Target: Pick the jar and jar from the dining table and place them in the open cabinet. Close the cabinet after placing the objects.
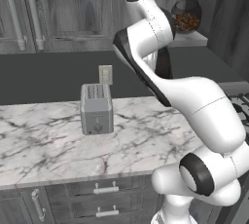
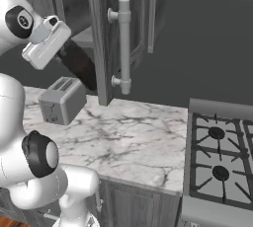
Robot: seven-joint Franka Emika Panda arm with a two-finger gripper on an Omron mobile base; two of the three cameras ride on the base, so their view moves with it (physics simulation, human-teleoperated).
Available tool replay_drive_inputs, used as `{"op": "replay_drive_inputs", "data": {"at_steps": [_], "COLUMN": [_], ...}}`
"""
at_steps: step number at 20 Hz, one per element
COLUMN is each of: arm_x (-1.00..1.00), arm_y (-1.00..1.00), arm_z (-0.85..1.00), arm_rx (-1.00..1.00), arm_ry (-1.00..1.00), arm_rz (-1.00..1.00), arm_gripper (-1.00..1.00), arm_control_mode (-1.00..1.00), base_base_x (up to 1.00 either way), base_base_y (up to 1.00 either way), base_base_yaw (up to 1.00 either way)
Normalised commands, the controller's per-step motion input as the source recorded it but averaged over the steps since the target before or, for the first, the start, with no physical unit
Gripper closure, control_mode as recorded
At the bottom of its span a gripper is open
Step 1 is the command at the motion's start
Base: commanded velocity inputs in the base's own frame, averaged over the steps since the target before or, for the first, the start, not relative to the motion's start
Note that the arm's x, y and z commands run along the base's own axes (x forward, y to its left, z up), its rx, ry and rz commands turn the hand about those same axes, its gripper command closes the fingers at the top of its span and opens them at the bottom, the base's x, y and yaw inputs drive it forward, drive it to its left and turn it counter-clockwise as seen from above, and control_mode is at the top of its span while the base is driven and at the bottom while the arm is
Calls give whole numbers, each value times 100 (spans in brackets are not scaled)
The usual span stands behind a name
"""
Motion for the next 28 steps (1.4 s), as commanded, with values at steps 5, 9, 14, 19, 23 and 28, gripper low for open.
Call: {"op": "replay_drive_inputs", "data": {"at_steps": [5, 9, 14, 19, 23, 28], "arm_x": [0, 0, 5, -1, -24, -44], "arm_y": [-19, -16, -4, -2, 0, 1], "arm_z": [46, 31, 16, 24, 23, 19], "arm_rx": [-17, -16, -9, -5, -3, -3], "arm_ry": [-25, -28, -19, -20, -19, -20], "arm_rz": [0, 0, 0, 1, 1, 1], "arm_gripper": [100, 100, 100, 100, 100, 100], "arm_control_mode": [-100, -100, -100, -100, -100, -100], "base_base_x": [0, 0, 0, 0, 0, 0], "base_base_y": [0, 0, 0, 0, 0, 0], "base_base_yaw": [0, 0, 0, 0, 0, 0]}}
